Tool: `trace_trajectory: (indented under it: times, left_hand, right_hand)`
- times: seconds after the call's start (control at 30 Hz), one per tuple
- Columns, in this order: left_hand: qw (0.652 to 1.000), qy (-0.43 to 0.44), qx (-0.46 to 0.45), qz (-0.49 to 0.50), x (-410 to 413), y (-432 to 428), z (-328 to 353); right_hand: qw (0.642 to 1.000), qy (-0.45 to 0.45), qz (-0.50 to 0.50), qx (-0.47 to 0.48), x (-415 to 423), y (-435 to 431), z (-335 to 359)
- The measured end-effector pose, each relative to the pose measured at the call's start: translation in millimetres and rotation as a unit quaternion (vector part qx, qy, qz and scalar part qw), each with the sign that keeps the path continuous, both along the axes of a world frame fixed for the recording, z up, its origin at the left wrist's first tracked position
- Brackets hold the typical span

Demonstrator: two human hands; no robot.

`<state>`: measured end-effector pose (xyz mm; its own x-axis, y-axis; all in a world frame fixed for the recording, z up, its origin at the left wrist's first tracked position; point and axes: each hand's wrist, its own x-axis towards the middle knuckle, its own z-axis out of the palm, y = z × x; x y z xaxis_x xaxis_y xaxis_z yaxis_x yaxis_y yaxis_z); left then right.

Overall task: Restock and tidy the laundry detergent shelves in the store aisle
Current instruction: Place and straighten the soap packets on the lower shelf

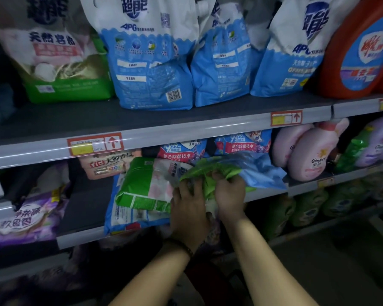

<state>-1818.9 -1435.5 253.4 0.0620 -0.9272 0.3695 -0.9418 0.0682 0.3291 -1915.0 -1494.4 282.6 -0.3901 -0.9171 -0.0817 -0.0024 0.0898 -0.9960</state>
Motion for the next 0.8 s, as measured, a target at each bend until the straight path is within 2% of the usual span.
trace_trajectory:
  times: [0.07,0.2,0.27,0.37,0.5,0.6,0.73,0.8]
  left_hand:
    - [0.999,0.033,-0.026,0.016,-4,15,13]
    - [0.978,0.203,-0.013,0.040,-3,55,38]
    - [0.966,0.257,-0.003,0.035,1,78,45]
    - [0.958,0.284,-0.005,0.029,15,105,54]
    - [0.928,0.370,0.018,0.028,35,130,62]
    - [0.923,0.378,0.023,0.062,49,148,68]
    - [0.896,0.433,0.016,0.097,74,170,67]
    - [0.868,0.487,0.012,0.100,88,183,68]
  right_hand:
    - [0.994,0.090,0.030,-0.048,0,28,21]
    - [0.958,0.256,0.067,-0.111,4,79,50]
    - [0.939,0.304,0.082,-0.142,11,100,60]
    - [0.908,0.360,0.121,-0.175,23,122,71]
    - [0.892,0.359,0.167,-0.219,29,149,75]
    - [0.913,0.282,0.174,-0.237,27,171,69]
    - [0.941,0.225,0.078,-0.241,16,196,56]
    - [0.961,0.220,0.043,-0.161,10,200,47]
